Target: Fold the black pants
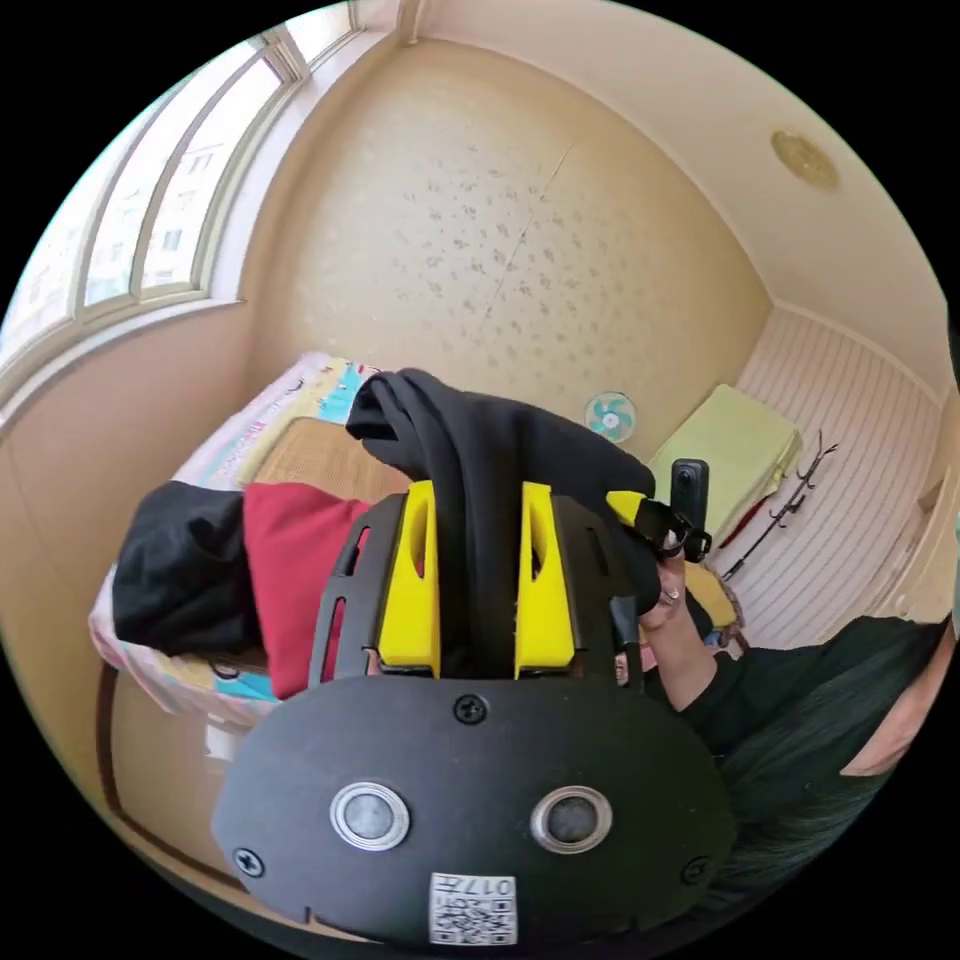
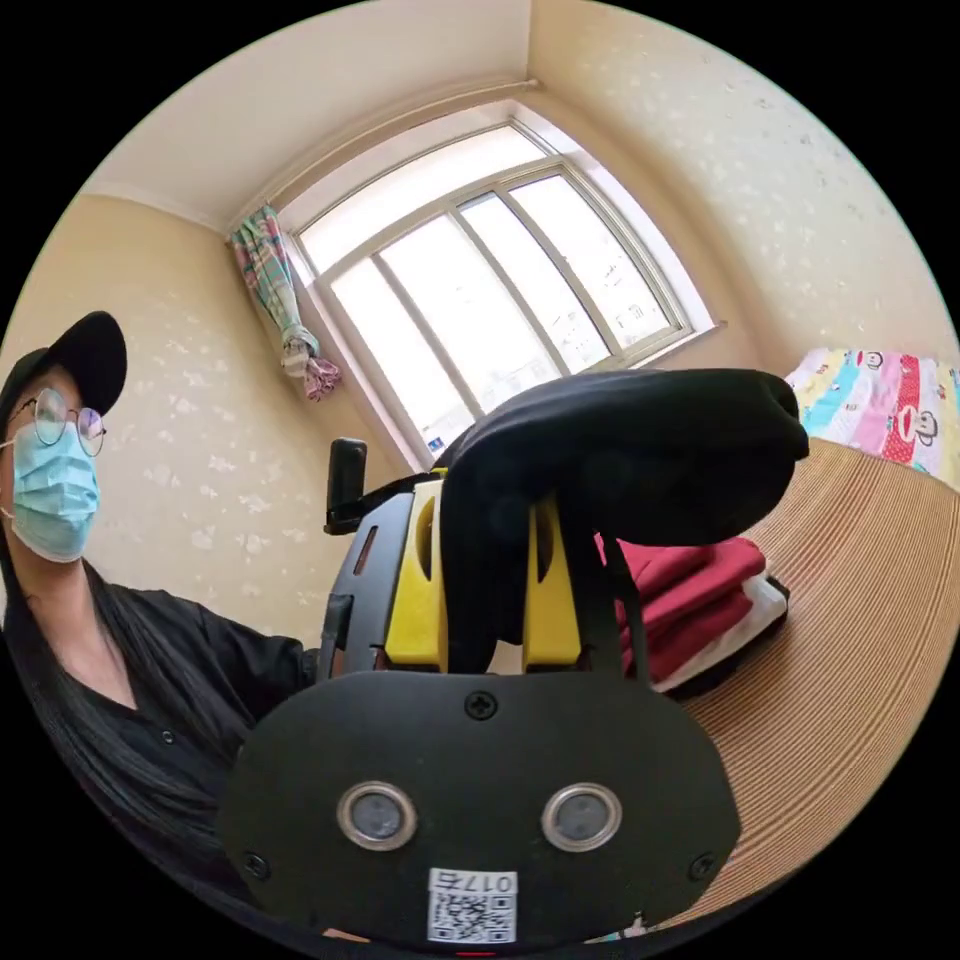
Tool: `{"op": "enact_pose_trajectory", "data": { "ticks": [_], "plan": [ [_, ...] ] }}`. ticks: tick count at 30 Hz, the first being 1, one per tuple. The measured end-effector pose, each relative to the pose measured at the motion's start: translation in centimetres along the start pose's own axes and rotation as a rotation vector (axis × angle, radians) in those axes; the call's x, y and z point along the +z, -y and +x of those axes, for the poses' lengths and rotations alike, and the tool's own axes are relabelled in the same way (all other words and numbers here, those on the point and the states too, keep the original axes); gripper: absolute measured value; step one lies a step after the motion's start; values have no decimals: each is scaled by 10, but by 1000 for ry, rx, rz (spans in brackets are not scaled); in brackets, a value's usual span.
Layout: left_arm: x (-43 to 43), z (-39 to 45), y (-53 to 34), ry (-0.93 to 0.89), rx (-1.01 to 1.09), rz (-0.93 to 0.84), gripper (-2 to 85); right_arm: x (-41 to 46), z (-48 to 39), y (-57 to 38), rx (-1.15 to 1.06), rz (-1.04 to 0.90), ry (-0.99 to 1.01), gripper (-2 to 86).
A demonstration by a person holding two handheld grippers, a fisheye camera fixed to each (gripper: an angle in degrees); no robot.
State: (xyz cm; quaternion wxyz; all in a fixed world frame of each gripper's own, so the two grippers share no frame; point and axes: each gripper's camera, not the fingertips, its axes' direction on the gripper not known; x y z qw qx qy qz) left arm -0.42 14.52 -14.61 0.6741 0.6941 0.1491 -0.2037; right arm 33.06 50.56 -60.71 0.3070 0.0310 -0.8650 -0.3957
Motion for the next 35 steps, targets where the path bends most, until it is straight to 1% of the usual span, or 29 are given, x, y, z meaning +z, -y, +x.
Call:
{"op": "enact_pose_trajectory", "data": {
  "ticks": [1,2,3,4,5,6,7,8,9,10,11,12,13,14,16,18,19,20,21,22,24,25,27,28,30,31,33,35],
  "plan": [
    [-13,-20,16,81,-13,-10,124,19,1,9,-19,2,-10,118],
    [-17,-29,22,124,-17,-16,124,60,7,25,-28,10,-21,119],
    [-22,-49,34,226,-22,-39,125,102,18,36,-6,11,-20,122],
    [-22,-69,41,340,-32,-67,125,125,27,41,21,9,-17,123],
    [-20,-79,43,400,-43,-82,125,171,44,45,65,-18,-33,126],
    [-9,-101,43,514,-71,-122,126,218,66,43,139,-74,-73,128],
    [11,-123,36,632,-105,-178,129,242,78,39,180,-113,-102,129],
    [25,-135,30,686,-130,-219,139,289,103,27,256,-230,-178,126],
    [58,-159,14,759,-177,-334,159,332,125,7,305,-387,-305,122],
    [97,-182,-9,774,-208,-490,171,350,134,-5,322,-475,-384,119],
    [115,-191,-21,770,-222,-566,176,366,140,-21,297,-531,-447,111],
    [128,-197,-42,810,-263,-545,171,363,133,-27,260,-492,-435,103],
    [118,-188,-50,789,-262,-437,168,361,130,-27,247,-491,-430,101],
    [114,-184,-52,785,-267,-406,168,352,121,-25,217,-503,-426,97],
    [110,-163,-50,838,-274,-398,162,322,107,-25,172,-483,-404,94],
    [107,-141,-51,899,-267,-366,156,258,95,-39,116,-412,-362,95],
    [102,-123,-51,893,-258,-330,150,239,96,-45,126,-400,-367,96],
    [100,-114,-50,881,-256,-311,148,198,100,-59,153,-366,-390,98],
    [95,-92,-49,849,-246,-283,142,156,108,-75,185,-334,-426,102],
    [92,-68,-47,813,-226,-264,139,134,114,-84,205,-320,-461,103],
    [93,-27,-47,763,-181,-251,137,41,141,-122,335,-283,-711,110],
    [97,1,-47,710,-141,-246,137,15,147,-133,385,-271,-790,112],
    [106,41,-50,639,-97,-240,136,-97,153,-180,623,-131,-1068,116],
    [113,66,-52,613,-71,-233,136,-123,149,-190,666,-90,-1120,117],
    [129,102,-56,599,-23,-241,136,-213,119,-220,771,50,-1364,122],
    [141,124,-59,594,11,-254,136,-231,112,-225,791,73,-1424,124],
    [160,153,-64,572,54,-276,136,-291,90,-239,852,126,-1647,129],
    [179,178,-69,557,99,-309,135,-323,93,-258,885,108,-1774,128]
  ]
}}
